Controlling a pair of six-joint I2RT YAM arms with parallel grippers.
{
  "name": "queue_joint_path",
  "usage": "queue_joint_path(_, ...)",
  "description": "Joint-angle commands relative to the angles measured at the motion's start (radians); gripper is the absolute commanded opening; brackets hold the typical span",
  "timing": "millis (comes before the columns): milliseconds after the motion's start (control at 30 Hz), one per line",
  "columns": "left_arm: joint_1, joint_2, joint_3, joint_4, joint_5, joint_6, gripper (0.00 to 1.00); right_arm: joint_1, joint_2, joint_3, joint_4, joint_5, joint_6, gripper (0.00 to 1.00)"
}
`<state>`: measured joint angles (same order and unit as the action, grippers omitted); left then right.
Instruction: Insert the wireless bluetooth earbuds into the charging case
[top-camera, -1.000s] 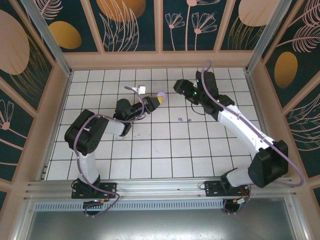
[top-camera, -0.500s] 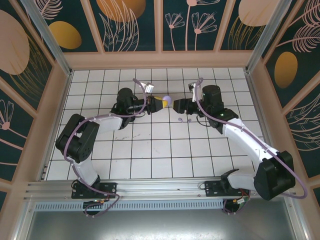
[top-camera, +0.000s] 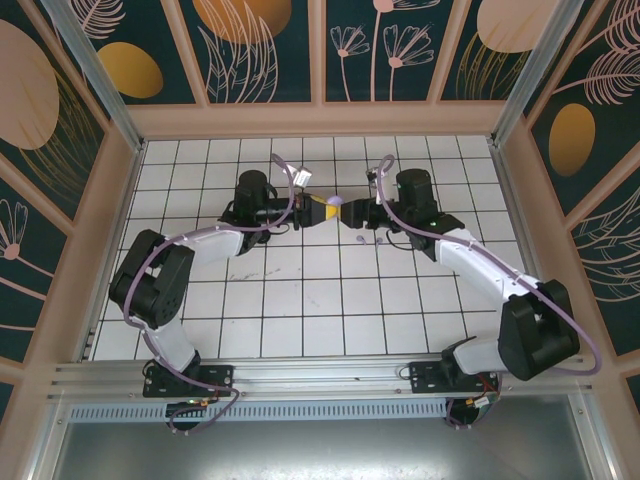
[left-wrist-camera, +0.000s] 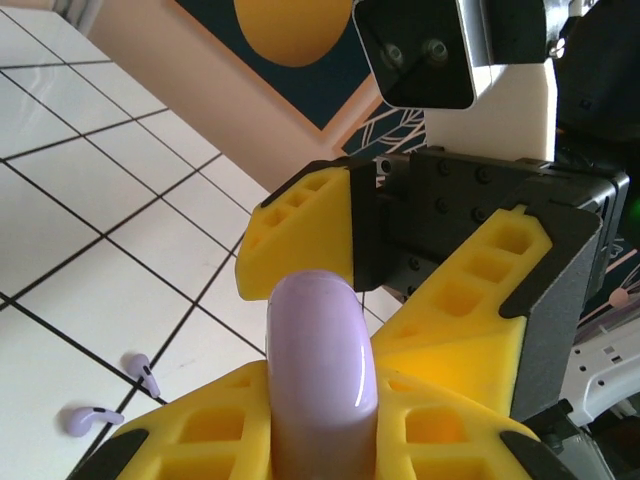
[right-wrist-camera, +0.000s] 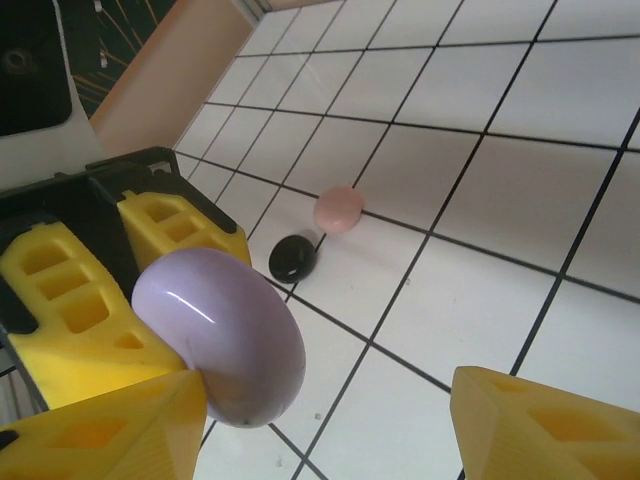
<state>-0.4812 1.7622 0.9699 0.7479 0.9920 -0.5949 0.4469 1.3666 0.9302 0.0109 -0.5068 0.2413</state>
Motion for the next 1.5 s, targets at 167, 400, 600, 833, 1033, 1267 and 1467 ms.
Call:
queue_joint_path(167,-0.004,-0.079,0.019,0.004,0.072,0.024,0.00,-0.042,0.068,-0.021,0.092,0.037,0.036,0.62)
queue_joint_path(400,-0.004,-0.119,0.009,-0.045,0.064,0.063,0.00,-0.115,0.051,-0.101,0.155,-0.012,0.100,0.60)
queue_joint_path(600,-0.004,-0.119,0.009,-0.033,0.056,0.064,0.00,-0.116,-0.105,-0.160,0.174,-0.110,0.136,0.60)
queue_joint_path(833,-0.004,-0.096,0.009,0.005,0.074,0.028,0.00,-0.089,-0.172,-0.128,0.167,-0.204,0.139,0.55)
queue_joint_path(1033,-0.004,-0.091,0.009,0.036,0.075,0.001,0.00,-0.057,-0.138,-0.076,0.170,-0.172,0.138,0.49)
queue_joint_path(1267,-0.004,-0.087,0.009,0.047,0.075,-0.008,0.00,-0.021,-0.088,-0.033,0.163,-0.149,0.131,0.44)
queue_joint_path(1467,-0.005,-0.090,0.010,0.050,0.079,-0.009,0.00,-0.010,-0.054,-0.015,0.167,-0.130,0.131,0.39)
